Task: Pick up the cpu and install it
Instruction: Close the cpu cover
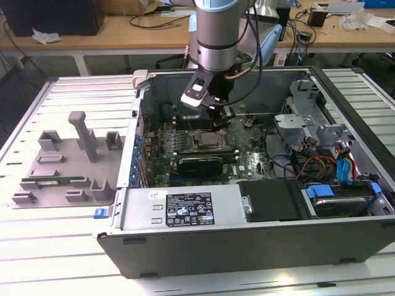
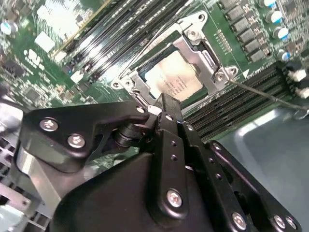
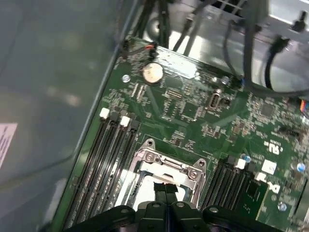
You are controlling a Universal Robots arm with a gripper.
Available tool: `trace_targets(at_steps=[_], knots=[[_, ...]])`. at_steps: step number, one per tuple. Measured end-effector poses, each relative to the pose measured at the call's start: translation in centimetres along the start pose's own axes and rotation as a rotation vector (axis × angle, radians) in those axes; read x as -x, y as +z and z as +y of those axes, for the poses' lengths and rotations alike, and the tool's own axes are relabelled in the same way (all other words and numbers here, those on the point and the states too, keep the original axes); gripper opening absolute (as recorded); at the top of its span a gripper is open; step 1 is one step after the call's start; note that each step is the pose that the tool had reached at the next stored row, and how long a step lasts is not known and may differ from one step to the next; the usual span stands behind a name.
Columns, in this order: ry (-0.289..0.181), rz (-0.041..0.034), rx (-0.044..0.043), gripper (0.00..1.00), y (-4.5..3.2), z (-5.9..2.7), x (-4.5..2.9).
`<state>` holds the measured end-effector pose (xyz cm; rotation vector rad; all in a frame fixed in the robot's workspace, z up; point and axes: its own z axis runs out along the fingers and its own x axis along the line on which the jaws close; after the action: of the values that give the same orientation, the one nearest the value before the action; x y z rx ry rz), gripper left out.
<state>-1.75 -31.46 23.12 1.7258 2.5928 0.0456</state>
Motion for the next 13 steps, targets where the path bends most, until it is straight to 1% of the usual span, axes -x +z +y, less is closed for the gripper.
trace_targets(at_steps=[1, 2, 3, 5, 7, 11, 13], knots=[[-0.040, 0.0012, 0.0000, 0.11, 0.01, 0.00, 0.00], [-0.067, 0.0021, 0.0001, 0.11, 0.03, 0.00, 0.00], [-0.086, 0.0026, 0.0002, 0.11, 0.03, 0.00, 0.00], [-0.148, 0.0046, 0.0004, 0.11, 0.06, 0.00, 0.00], [-0.190, 0.0058, 0.0004, 0.11, 0.07, 0.00, 0.00], [-0.338, 0.0105, 0.0009, 0.11, 0.13, -0.01, 0.00], [-0.376, 0.0117, 0.0010, 0.11, 0.15, -0.01, 0.00]])
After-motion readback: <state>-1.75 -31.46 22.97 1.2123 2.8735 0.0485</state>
